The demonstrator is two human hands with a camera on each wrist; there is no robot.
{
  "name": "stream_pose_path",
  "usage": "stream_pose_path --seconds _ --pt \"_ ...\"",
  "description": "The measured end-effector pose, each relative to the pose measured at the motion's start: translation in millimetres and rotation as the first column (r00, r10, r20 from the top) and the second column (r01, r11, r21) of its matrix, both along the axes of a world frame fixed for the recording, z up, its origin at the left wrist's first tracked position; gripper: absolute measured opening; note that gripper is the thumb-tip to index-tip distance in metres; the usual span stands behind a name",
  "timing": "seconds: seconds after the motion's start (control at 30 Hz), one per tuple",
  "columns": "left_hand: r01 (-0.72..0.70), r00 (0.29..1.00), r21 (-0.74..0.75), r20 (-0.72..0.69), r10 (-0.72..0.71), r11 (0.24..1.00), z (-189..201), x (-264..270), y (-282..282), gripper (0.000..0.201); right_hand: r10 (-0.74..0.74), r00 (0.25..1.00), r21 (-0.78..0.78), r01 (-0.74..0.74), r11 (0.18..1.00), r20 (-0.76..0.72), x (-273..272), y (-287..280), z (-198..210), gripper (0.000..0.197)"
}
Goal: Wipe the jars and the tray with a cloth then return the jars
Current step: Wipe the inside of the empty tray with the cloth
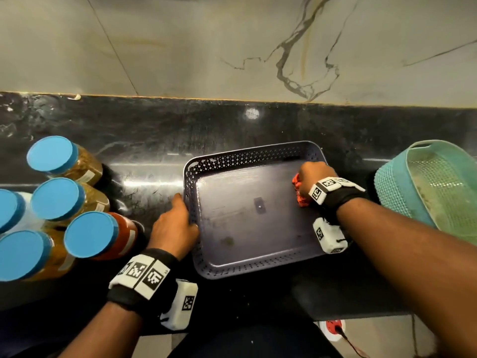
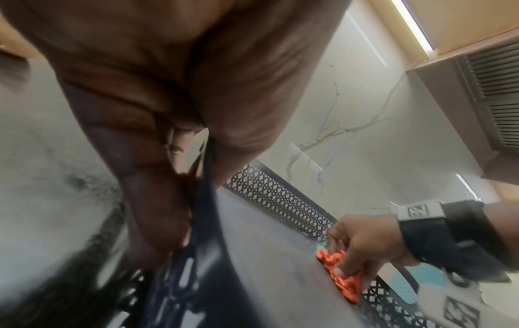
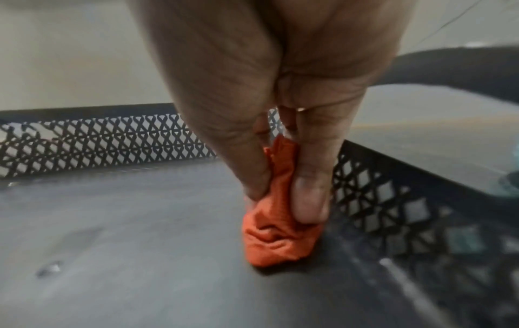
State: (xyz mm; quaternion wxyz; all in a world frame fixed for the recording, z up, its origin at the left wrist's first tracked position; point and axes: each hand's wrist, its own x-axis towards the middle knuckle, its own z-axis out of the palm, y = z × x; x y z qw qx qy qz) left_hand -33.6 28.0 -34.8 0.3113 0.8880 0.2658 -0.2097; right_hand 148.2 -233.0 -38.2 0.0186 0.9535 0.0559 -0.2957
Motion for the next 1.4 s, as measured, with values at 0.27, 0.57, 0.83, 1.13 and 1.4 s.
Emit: stream_pose_path --seconds 0.27,0.57,0.83,1.13,1.4 --pt "0.089 0.994 -0.053 0.064 -0.086 0.995 -5 1 -1 0.079 0.312 0.942 0.371 -0.334 0.866 0.122 -22 139 -22 0.023" --pt "-0.016 1.0 -0.023 0.023 0.016 1.0 -12 1 0 0.096 0.692 0.72 0.379 -0.626 0.681 -0.053 -81 164 -16 0.024" --pt "-0.03 0.998 -0.026 0.057 0.031 0.999 -7 2 3 0.084 0.358 0.918 0.2 -0.323 0.925 -0.173 -58 79 -2 0.015" --pt "0.014 1.0 -0.037 0.021 -0.014 0.999 -5 11 -5 0.067 0.145 0.988 0.01 -0.145 0.989 0.045 -14 38 10 0.024" --pt "0.022 1.0 0.036 -0.007 -0.022 0.999 -4 13 -1 0.09 0.644 0.76 0.377 -0.574 0.727 -0.083 -99 153 1 0.023"
